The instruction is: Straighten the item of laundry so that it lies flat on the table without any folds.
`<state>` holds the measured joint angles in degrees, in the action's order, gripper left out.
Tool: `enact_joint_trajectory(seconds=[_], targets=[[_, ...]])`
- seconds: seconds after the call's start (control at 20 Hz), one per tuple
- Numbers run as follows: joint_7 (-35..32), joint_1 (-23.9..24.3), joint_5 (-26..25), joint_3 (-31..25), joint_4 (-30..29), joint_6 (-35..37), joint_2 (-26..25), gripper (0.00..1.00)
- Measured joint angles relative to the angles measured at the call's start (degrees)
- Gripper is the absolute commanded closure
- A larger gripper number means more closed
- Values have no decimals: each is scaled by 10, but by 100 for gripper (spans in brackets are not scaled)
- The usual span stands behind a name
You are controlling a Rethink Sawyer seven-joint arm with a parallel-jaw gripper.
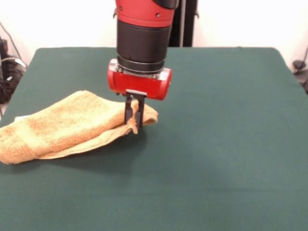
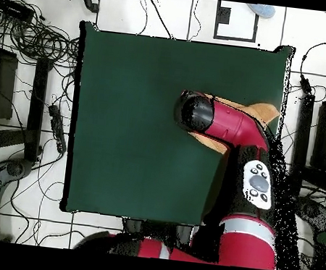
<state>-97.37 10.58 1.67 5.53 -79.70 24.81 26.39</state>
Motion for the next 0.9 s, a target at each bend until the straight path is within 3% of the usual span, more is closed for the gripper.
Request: enact_joint_trajectory(seconds=[0.9], targets=[[-98,-117,79,79,54,31,-62,100]])
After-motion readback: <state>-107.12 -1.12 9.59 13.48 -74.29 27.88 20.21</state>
